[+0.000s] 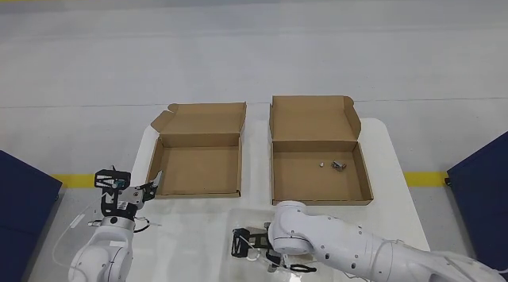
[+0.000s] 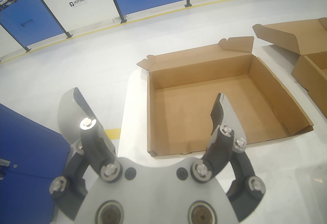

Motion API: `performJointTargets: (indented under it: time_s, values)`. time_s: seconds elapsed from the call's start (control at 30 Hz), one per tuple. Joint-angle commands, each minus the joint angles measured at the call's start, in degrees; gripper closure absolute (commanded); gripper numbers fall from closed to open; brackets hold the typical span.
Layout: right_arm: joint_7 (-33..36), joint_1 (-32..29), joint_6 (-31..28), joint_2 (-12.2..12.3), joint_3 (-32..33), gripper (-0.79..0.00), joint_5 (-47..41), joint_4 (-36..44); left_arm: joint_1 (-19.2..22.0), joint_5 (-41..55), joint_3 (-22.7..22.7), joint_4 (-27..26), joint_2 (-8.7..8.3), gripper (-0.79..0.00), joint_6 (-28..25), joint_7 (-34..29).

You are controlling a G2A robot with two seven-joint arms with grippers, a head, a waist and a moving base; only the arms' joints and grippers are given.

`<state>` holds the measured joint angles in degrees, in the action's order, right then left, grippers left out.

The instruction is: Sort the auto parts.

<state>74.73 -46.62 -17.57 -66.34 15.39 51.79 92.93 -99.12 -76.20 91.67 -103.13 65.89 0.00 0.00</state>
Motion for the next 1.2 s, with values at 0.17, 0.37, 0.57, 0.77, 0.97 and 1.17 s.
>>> performJointTargets:
  time_s: [0.17, 0.37, 0.57, 0.77, 0.97, 1.17]
  values:
    - [0.4, -0.8, -0.5, 0.3, 1.1, -0.391, 0.9, 1.3, 0.0, 0.0, 0.0, 0.0, 0.0, -0.785, 0.0, 0.0]
    - [0.9, -1.5, -0.7, 0.3, 1.8, -0.323, 1.4, 1.8, 0.0, 0.0, 0.0, 0.0, 0.0, -0.785, 0.0, 0.0]
    - [0.9, -2.0, -1.3, 0.2, 2.4, -0.314, 1.6, 1.4, 0.0, 0.0, 0.0, 0.0, 0.0, -0.785, 0.0, 0.0]
    - [0.7, -2.3, -1.9, -0.1, 2.9, -0.302, 1.7, 0.8, 0.0, 0.0, 0.0, 0.0, 0.0, -0.785, 0.0, 0.0]
    - [0.2, -2.6, -2.3, -0.4, 3.3, -0.289, 1.9, 0.1, 0.0, 0.0, 0.0, 0.0, 0.0, -0.785, 0.0, 0.0]
    - [-0.5, -2.9, -2.7, -0.7, 3.6, -0.209, 2.3, -0.5, 0.0, 0.0, 0.0, 0.0, 0.0, -0.785, 0.0, 0.0]
